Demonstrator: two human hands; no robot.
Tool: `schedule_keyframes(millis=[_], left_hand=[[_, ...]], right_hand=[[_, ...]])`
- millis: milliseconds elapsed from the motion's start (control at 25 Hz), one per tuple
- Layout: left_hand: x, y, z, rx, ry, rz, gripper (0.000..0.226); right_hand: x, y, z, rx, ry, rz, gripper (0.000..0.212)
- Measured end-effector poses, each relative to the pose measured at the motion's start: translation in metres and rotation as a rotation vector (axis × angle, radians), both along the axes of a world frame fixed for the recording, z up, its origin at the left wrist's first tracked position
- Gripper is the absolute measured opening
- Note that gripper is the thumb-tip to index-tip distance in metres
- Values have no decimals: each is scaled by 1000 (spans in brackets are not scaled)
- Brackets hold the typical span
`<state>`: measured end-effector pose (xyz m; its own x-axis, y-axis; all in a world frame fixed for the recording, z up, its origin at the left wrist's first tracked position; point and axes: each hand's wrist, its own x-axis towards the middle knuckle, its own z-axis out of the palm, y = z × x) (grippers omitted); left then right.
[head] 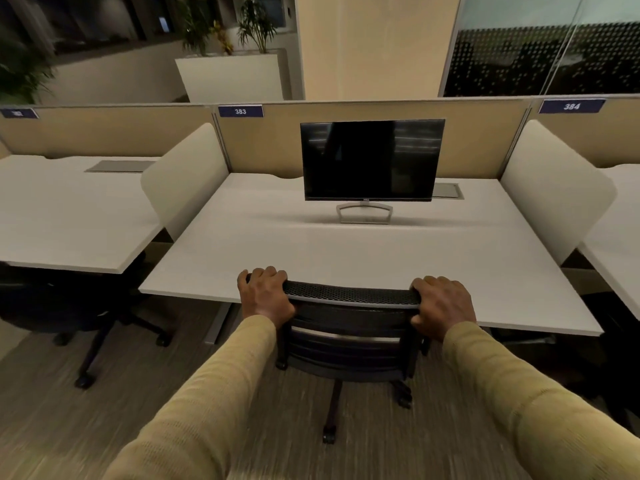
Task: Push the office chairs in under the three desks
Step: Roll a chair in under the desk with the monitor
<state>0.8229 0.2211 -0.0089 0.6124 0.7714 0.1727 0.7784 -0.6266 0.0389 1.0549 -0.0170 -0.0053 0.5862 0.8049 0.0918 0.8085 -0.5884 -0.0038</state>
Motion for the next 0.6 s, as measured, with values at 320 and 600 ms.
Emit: schedule_keyframes(millis=[320,600], left_hand=[[-2,-4,7,-36,71,-60,55],[25,-94,-21,68,6,-347,121]], right_hand=[[-10,-6,-3,44,35,-44,54],[-48,-67,-29,184,-8,-9,99]])
